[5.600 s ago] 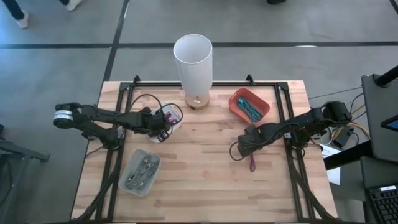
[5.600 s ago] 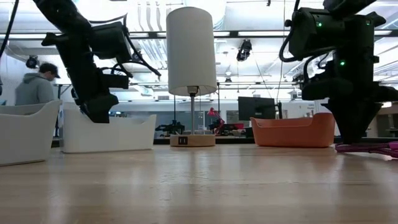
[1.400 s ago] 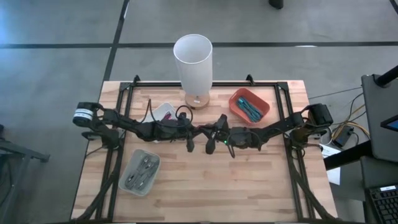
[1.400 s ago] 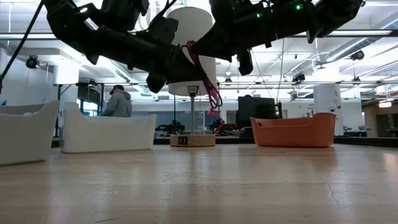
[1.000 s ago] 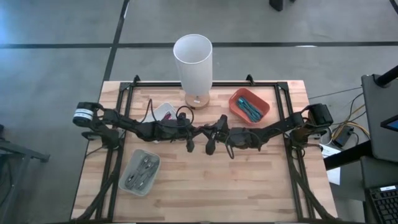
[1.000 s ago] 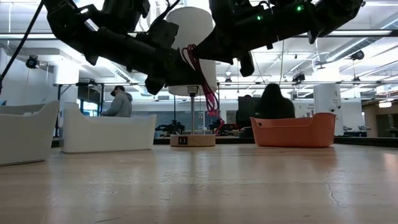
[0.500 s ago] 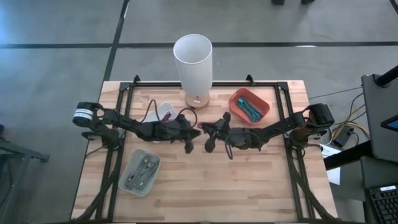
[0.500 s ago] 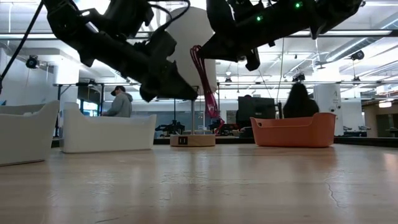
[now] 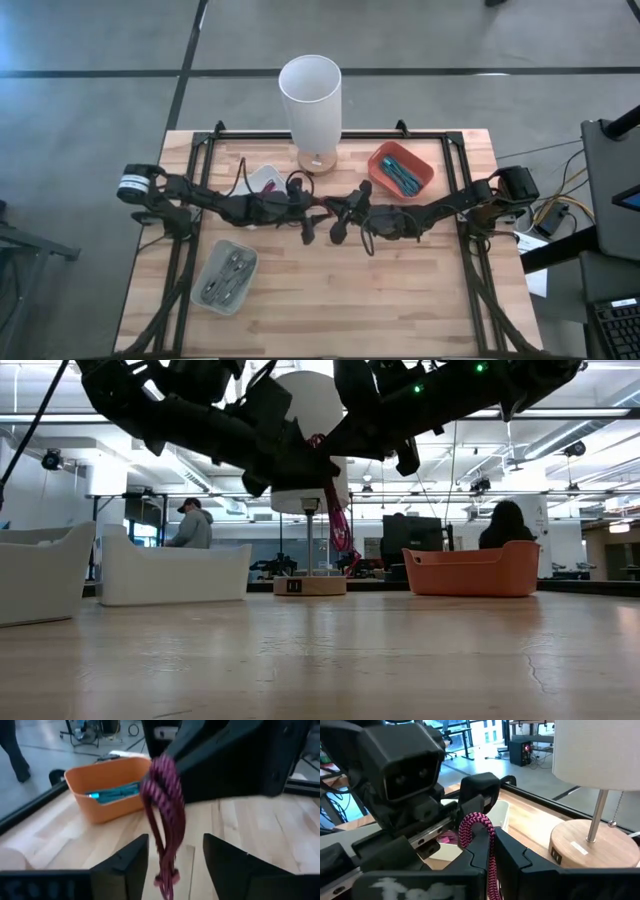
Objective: Pick & Place USB Port
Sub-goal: Put the red and black charger cable into the white bin
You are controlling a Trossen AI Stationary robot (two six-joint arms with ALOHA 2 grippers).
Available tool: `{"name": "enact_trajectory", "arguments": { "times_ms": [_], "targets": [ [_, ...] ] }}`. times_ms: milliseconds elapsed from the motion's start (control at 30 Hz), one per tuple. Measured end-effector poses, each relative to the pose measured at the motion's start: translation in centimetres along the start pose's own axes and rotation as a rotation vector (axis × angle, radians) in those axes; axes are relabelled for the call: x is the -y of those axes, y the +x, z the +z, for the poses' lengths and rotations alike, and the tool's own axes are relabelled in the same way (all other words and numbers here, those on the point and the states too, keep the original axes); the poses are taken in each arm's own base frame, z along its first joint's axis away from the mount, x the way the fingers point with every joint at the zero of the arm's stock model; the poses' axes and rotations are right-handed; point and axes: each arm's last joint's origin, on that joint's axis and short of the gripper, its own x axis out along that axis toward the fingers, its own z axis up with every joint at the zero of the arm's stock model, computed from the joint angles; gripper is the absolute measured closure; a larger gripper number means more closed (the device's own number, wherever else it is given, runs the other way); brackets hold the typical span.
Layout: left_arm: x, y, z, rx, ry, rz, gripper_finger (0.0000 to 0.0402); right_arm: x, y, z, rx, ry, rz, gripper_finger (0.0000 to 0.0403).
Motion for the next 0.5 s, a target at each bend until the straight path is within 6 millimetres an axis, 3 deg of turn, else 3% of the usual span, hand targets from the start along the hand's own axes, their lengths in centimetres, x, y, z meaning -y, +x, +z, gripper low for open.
{"name": "enact_trajectory", "arguments": {
  "times_ms": [267, 367, 500],
  "targets": [
    [0.05, 0.12, 0.36, 0.011, 0.013, 0.007, 0.0207, -0.01, 0.0, 0.0, -0.001, 0.012, 0.004, 0.0385],
    [-0.1, 0.09, 0.24, 0.011, 0.014, 0.054, 0.0231, -0.04, -0.01, 0.0, -0.004, 0.024, 0.014, 0.0385],
    [-0.13, 0.08, 0.21, 0.011, 0.014, 0.064, 0.0293, -0.06, 0.0, -0.01, -0.008, 0.023, 0.024, 0.0385]
  ]
}}
